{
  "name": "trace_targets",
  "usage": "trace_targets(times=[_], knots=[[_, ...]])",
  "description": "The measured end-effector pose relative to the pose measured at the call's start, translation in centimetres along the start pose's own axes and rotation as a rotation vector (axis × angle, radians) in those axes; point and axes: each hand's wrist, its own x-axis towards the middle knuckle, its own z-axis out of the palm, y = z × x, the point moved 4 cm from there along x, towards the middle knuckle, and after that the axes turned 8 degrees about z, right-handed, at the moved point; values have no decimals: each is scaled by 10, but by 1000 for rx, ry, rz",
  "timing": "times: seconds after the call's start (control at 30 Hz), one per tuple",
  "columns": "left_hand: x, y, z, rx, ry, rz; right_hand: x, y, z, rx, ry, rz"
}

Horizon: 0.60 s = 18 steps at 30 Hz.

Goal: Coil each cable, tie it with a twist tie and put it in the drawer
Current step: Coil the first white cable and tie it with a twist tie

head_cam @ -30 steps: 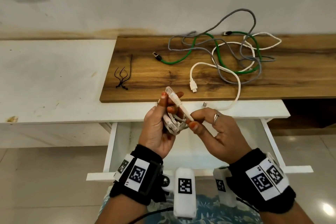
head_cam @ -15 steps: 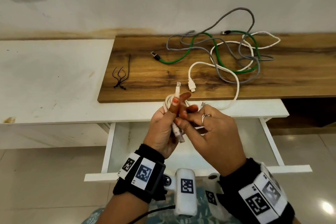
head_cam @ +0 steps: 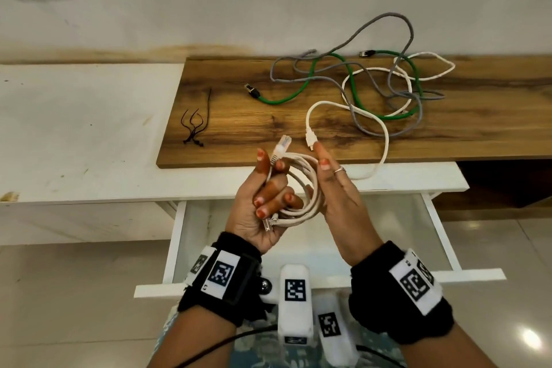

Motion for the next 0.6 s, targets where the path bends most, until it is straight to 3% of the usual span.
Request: trace_targets(times=[0.13, 0.2, 0.27, 0.4, 0.6], knots=[[0, 6, -7, 81, 110, 23, -6, 3, 7, -241, -38, 8], [0, 7, -11, 91, 139, -3, -9, 9, 11, -253, -65, 46], [1, 10, -14, 68, 145, -33, -10, 14, 16, -118, -72, 103], [-1, 2, -5, -38, 27, -112, -6, 16, 14, 340, 32, 190], [2, 1, -5, 144, 139, -7, -6, 22, 17, 465, -2, 247]])
